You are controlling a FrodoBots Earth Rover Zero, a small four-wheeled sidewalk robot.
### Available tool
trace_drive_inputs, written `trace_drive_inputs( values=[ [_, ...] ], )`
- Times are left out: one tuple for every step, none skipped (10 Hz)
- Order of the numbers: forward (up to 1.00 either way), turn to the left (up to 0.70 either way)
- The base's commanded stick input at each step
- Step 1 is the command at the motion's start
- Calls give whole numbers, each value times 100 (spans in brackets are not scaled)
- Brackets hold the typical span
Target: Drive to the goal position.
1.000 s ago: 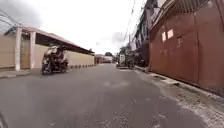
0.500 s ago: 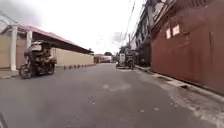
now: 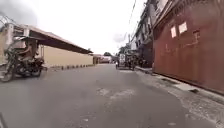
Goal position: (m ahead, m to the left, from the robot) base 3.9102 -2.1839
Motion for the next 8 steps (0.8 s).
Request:
trace_drive_inputs(
  values=[
    [70, 0],
    [70, 0],
    [70, 0],
    [70, 0],
    [70, 0],
    [70, 0],
    [70, 0],
    [70, 0]
  ],
)
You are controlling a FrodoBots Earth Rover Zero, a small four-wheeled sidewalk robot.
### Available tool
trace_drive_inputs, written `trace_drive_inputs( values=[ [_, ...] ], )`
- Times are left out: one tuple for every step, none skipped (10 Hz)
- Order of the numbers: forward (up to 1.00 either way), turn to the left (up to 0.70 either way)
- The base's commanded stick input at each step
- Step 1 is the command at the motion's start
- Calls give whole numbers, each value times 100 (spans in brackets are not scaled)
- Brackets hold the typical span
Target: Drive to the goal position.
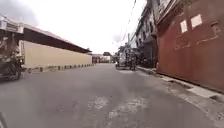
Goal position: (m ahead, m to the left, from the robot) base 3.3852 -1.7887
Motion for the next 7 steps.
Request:
trace_drive_inputs(
  values=[
    [70, 0],
    [70, 0],
    [70, 0],
    [70, 0],
    [70, 0],
    [70, 0],
    [70, 0]
  ],
)
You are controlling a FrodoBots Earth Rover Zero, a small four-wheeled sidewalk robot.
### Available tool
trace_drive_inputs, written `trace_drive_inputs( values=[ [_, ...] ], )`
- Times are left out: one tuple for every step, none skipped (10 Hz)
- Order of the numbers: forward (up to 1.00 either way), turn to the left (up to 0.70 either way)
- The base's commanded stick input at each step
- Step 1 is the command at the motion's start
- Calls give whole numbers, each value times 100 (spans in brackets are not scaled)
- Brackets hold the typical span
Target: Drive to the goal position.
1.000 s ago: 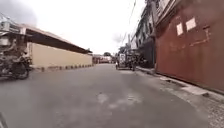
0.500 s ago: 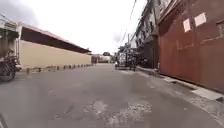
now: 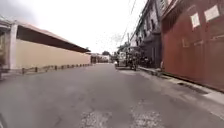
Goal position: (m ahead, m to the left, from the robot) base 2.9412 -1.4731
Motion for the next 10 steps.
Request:
trace_drive_inputs(
  values=[
    [70, 0],
    [70, 0],
    [70, 0],
    [70, 0],
    [70, 0],
    [70, 0],
    [70, 0],
    [70, 0],
    [70, 0],
    [70, 0]
  ],
)
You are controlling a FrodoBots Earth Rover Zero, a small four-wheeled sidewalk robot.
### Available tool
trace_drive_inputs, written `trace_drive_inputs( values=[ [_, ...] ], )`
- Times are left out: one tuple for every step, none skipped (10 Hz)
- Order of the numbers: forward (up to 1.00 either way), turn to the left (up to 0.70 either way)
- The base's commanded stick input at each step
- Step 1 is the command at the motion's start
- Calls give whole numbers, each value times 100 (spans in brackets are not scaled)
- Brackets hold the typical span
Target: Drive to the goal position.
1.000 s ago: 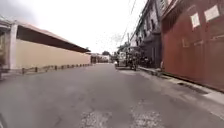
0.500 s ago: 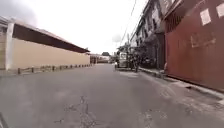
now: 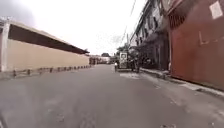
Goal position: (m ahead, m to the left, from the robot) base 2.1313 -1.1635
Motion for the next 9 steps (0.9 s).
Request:
trace_drive_inputs(
  values=[
    [70, 0],
    [70, 0],
    [70, 0],
    [70, 0],
    [70, 0],
    [70, 0],
    [70, 0],
    [70, 0],
    [70, 0]
  ],
)
